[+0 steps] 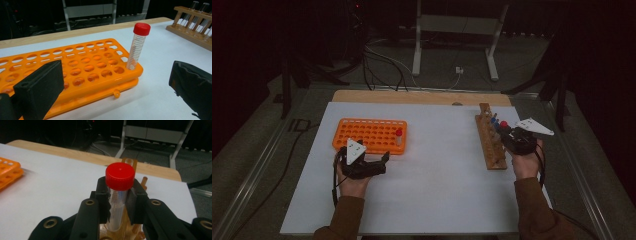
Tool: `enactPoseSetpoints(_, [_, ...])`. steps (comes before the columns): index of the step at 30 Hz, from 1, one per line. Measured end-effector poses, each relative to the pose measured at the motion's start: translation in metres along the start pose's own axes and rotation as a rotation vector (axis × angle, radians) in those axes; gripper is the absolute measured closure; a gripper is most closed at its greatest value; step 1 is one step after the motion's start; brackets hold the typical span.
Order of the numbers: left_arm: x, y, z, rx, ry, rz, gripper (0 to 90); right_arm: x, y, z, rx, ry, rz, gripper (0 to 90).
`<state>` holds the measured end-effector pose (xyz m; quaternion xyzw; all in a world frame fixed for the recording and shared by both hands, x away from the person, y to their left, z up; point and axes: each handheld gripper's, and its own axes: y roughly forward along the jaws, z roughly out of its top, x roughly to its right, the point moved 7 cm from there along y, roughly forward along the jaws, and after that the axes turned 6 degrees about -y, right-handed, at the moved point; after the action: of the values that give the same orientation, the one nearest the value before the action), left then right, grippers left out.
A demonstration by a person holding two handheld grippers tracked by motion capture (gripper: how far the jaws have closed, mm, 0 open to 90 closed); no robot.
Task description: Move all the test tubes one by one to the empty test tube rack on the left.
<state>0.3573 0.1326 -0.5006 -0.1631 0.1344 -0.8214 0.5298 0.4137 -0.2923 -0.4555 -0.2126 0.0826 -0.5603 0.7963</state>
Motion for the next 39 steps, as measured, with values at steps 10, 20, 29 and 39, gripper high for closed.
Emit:
enactPoseSetpoints(10, [0.003, 0.001, -0.001, -0.006, 0.007, -0.008, 0.4, 0.0, -0.01, 0.017, 0.039, -0.003, 0.013, 74.5])
enactPoseSetpoints(20, [0.007, 0.002, 0.0, -0.002, 0.01, -0.022, 0.4, -0.013, -0.017, 0.029, 0.073, -0.009, 0.058, 74.5])
enactPoseSetpoints(29, [0.013, 0.003, 0.001, 0.0, 0.01, -0.039, 0.5, -0.036, -0.008, 0.025, 0.054, -0.035, 0.115, 74.4])
enactPoseSetpoints(39, [0.039, 0.006, 0.011, 0.012, 0.038, -0.1, 0.9, -0.064, -0.001, 0.024, 0.05, -0.045, 0.195, 74.4])
